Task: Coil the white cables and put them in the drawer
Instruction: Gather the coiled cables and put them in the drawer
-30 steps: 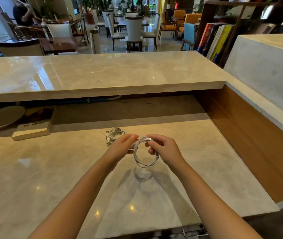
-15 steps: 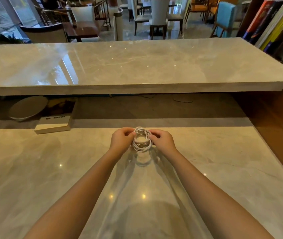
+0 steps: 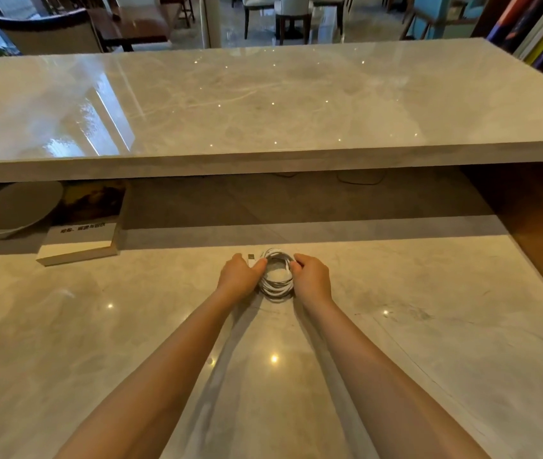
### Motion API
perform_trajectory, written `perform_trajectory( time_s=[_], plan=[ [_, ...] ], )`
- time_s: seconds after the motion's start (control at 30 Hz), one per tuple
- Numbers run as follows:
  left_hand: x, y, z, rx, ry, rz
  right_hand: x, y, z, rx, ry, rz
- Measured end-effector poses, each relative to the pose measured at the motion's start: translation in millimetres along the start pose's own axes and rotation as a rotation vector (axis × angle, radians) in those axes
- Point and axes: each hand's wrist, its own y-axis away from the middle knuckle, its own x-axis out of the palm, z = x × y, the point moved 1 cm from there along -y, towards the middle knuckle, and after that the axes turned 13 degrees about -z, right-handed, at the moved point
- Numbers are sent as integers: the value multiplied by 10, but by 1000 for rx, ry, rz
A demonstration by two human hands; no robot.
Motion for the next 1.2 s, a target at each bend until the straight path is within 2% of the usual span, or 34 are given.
perform_trajectory(
  time_s=[0.1,0.17,0.37,0.53,0.7,0.9,1.0,1.1,1.2],
  plan=[
    [-39,-93,-56,-145,220,194,-83,36,1,38,-101,11],
    [-54,-98,-60,-159,305,280,-110,42,-35,70,-176,26],
    [26,157,-271,-186,517,377,-408,184,-81,82,-283,15],
    [204,420,-592,-49,621,428,-870,199,-219,100,-293,-114],
    [412,892,-938,138,618,489,-1428,383,-504,107,-303,-233],
    [589,1590,-1064,291,648,492,-1994,833,-808,135,-350,-346],
    [661,1978,-1027,412,691,549,-2199,1130,-1034,109,-335,-387],
    [807,2345,-866,385,730,630,-2358,1454,-1300,87,-314,-353],
    [929,2663,-641,263,808,682,-2510,1734,-1619,95,-237,-221]
  ],
)
